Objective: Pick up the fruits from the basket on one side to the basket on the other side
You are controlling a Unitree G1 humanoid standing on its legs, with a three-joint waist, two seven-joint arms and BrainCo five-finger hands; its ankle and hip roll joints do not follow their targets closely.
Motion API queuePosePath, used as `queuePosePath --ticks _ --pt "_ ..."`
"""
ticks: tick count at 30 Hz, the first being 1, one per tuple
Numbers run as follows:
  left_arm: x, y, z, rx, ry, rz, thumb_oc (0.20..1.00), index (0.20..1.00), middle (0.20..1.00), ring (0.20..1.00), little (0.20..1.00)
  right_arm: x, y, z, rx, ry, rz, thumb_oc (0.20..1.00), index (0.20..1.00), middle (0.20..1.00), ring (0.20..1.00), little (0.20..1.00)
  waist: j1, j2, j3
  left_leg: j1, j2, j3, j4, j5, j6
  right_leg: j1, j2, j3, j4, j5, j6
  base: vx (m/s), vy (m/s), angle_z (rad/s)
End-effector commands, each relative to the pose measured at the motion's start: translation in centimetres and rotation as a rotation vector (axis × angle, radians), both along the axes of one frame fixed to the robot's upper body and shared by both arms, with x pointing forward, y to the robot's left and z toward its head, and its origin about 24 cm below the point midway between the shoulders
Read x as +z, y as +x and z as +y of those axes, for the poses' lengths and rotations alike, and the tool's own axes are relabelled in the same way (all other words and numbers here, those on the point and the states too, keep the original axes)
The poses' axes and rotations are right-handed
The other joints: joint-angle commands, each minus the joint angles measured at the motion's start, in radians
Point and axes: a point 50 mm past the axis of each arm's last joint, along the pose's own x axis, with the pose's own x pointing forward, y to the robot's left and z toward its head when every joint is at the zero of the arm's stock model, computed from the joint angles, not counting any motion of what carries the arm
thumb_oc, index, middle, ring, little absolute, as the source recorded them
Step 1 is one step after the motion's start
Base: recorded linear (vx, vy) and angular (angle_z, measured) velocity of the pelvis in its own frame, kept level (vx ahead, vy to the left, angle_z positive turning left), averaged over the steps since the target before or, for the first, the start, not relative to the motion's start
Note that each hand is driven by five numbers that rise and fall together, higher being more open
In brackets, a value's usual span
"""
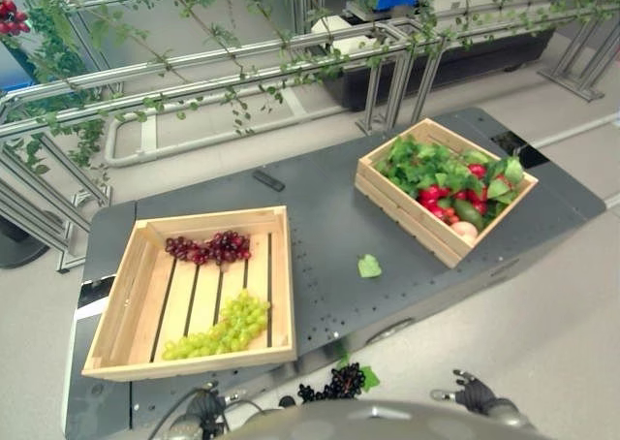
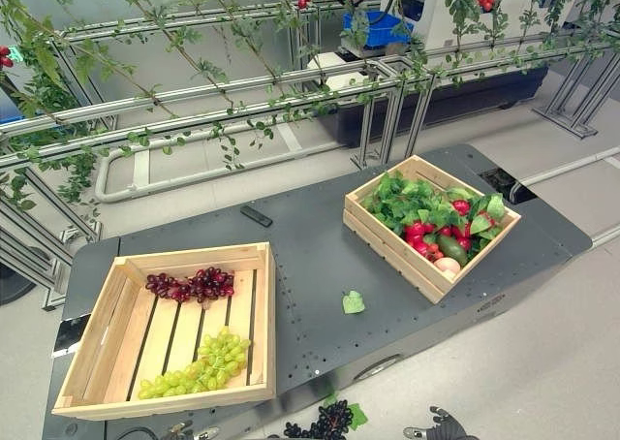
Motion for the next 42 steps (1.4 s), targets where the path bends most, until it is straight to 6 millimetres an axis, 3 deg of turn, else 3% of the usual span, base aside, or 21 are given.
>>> queuePosePath --ticks 1,23,29,32,34,37,42 --pt "0.1 2.3 -0.8 -0.05 -0.008 -0.032 1.0 1.0 1.0 1.0 1.0 0.7 2.7 -0.6 0.006 -0.031 -0.053 1.0 1.0 1.0 1.0 1.0 -0.019 -0.017 0.018 0.016 -0.001 -0.02 0.001 -0.031 -0.047 -0.003 -0.095 -0.059 0.031 0.036 0.085 0.0 0.0 0.0" --pt "0.0 2.0 -0.8 -0.042 -0.011 -0.017 1.0 1.0 1.0 1.0 1.0 0.5 2.1 -0.5 -0.006 -0.026 -0.036 1.0 1.0 1.0 1.0 1.0 -0.02 -0.014 0.009 0.021 -0.002 -0.028 0.001 -0.033 -0.044 0.0 -0.094 -0.063 0.044 0.026 0.082 0.0 0.0 0.0" --pt "0.7 3.7 -0.4 0.006 -0.006 -0.115 1.0 1.0 1.0 1.0 1.0 0.7 2.3 -0.8 -0.004 -0.043 -0.052 1.0 1.0 1.0 1.0 1.0 -0.017 -0.01 0.009 0.022 -0.003 -0.033 0.001 -0.031 -0.043 0.003 -0.094 -0.067 0.047 0.024 0.081 0.0 0.0 0.01" --pt "2.1 6.0 0.5 0.075 -0.004 -0.267 1.0 1.0 1.0 1.0 1.0 1.4 3.6 -1.4 -0.074 -0.041 -0.149 1.0 1.0 1.0 1.0 1.0 -0.015 -0.008 0.012 0.022 -0.003 -0.037 0.001 -0.03 -0.043 0.003 -0.094 -0.069 0.048 0.024 0.081 -0.01 0.001 0.05" --pt "4.3 8.1 1.8 0.128 0.008 -0.45 1.0 1.0 1.0 1.0 1.0 2.7 5.2 -2.1 -0.148 -0.033 -0.292 1.0 1.0 1.0 1.0 1.0 -0.017 -0.008 0.016 0.02 -0.002 -0.04 0.001 -0.028 -0.045 0.0 -0.095 -0.07 0.05 0.024 0.082 -0.02 -0.003 0.07" --pt "7.3 9.5 3.4 0.15 0.032 -0.633 1.0 1.0 1.0 1.0 1.0 4.8 6.9 -3.3 -0.16 -0.06 -0.447 1.0 1.0 1.0 1.0 1.0 -0.017 -0.012 0.018 0.017 -0.002 -0.042 0.001 -0.025 -0.045 -0.001 -0.095 -0.071 0.048 0.024 0.083 -0.01 -0.012 0.04" --pt "10.6 11.2 4.8 0.206 0.061 -0.816 1.0 1.0 1.0 1.0 1.0 7.0 7.7 -5.7 -0.218 -0.123 -0.554 1.0 1.0 1.0 1.0 1.0 -0.016 -0.015 0.017 0.017 0.0 -0.042 0.001 -0.026 -0.048 0.002 -0.096 -0.074 0.044 0.025 0.084 -0.01 -0.01 0.11"
